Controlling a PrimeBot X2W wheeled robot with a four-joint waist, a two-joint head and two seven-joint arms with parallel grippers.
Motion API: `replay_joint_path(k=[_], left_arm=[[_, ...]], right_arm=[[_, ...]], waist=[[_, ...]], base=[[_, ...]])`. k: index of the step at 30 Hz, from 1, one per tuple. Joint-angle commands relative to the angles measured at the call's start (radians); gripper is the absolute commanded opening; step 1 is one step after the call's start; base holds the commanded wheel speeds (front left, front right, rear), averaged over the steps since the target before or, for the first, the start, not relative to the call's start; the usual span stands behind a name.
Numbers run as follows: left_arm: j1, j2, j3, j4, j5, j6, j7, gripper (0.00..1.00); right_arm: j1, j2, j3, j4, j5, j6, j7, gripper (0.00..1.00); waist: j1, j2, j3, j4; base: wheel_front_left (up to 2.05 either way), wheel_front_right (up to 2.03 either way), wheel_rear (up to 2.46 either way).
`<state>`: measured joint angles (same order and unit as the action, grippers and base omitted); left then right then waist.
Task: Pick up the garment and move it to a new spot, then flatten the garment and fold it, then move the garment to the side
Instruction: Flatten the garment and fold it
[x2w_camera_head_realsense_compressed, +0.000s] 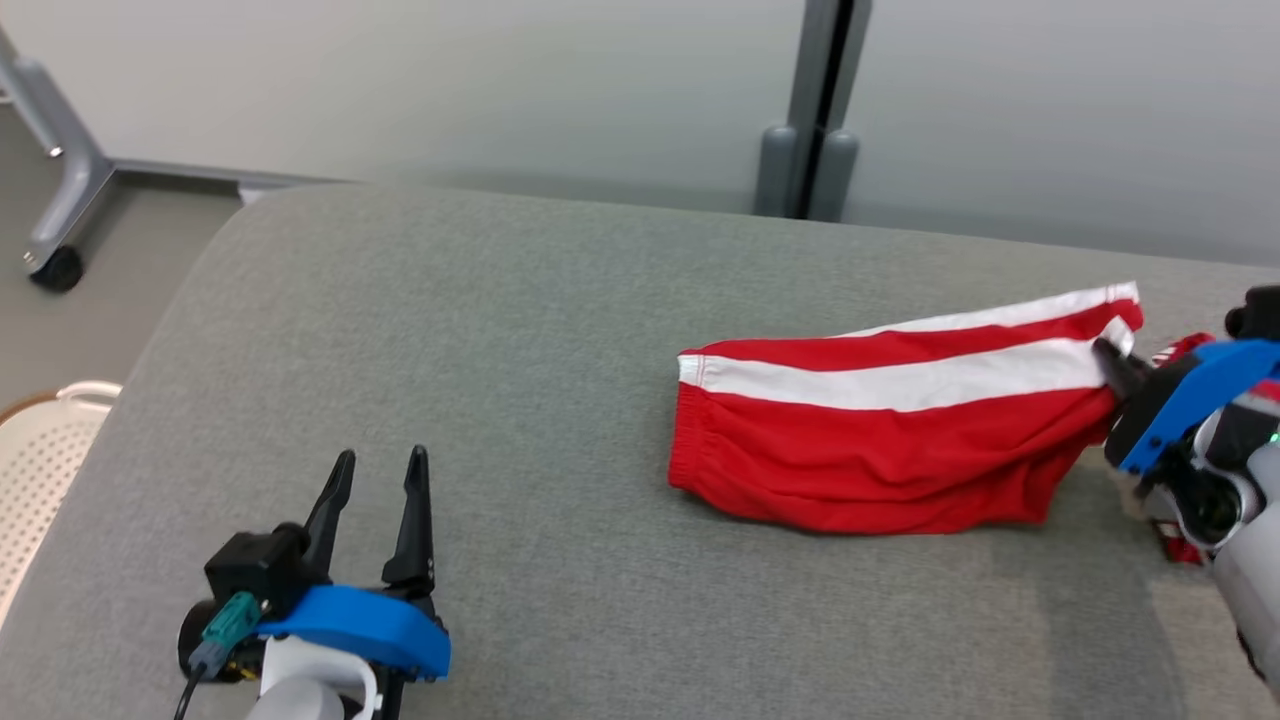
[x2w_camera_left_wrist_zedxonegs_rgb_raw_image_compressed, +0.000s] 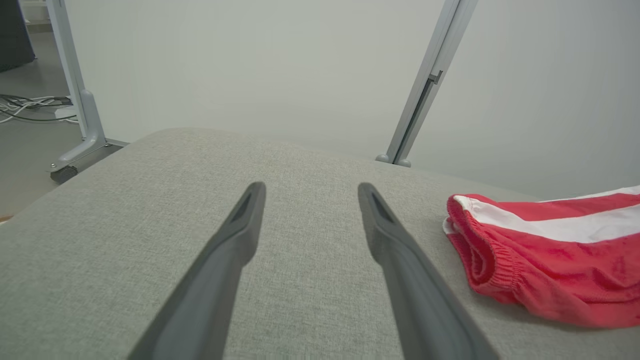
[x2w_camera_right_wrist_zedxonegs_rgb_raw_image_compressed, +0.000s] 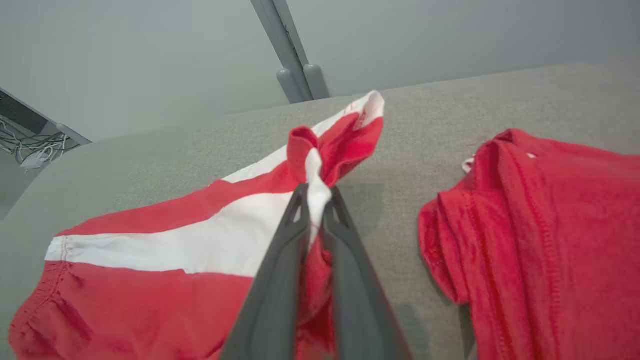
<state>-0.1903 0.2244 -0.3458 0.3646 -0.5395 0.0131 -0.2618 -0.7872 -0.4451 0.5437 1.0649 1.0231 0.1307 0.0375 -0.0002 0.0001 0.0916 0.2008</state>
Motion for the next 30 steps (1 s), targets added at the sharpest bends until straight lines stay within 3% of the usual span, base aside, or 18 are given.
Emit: replay_joint_path(k=[1,9,12,16,21,30], left_arm=[[0.015,0.001,0.010,-0.007,0.007,0.005,-0.004,1.00],[0.048,-0.010,0.040,-0.018,0.029,-0.008,-0.004,1.00],[0.045,-0.018,0.042,-0.015,0.036,-0.012,-0.004,1.00],[0.036,-0.029,0.038,-0.004,0.042,-0.022,-0.004,1.00],[0.031,-0.040,0.038,0.020,0.047,-0.032,-0.004,1.00],[0.003,-0.059,0.030,0.055,0.058,-0.048,-0.004,1.00]], right_arm=[[0.030,-0.007,0.003,-0.017,0.008,0.000,-0.008,0.00],[0.079,-0.029,0.013,-0.068,-0.005,0.000,-0.056,0.00],[0.049,-0.008,0.018,-0.070,-0.020,0.000,-0.063,0.00],[0.021,0.037,0.043,-0.080,-0.049,0.000,-0.054,0.00],[-0.007,0.139,0.078,-0.106,-0.070,0.000,-0.038,0.00],[0.007,0.286,0.099,-0.015,-0.053,0.000,-0.002,0.00]], waist=[[0.0002,-0.0001,-0.030,-0.038],[0.0002,-0.0001,-0.043,-0.109],[0.0002,-0.0001,-0.042,-0.116],[0.0002,-0.0001,-0.039,-0.100],[0.0002,-0.0001,-0.034,-0.061],[0.0002,-0.0001,-0.026,0.035]], base=[[0.00,0.00,0.00],[0.00,0.00,0.00],[0.00,0.00,0.00],[0.00,0.00,0.00],[0.00,0.00,0.00],[0.00,0.00,0.00]])
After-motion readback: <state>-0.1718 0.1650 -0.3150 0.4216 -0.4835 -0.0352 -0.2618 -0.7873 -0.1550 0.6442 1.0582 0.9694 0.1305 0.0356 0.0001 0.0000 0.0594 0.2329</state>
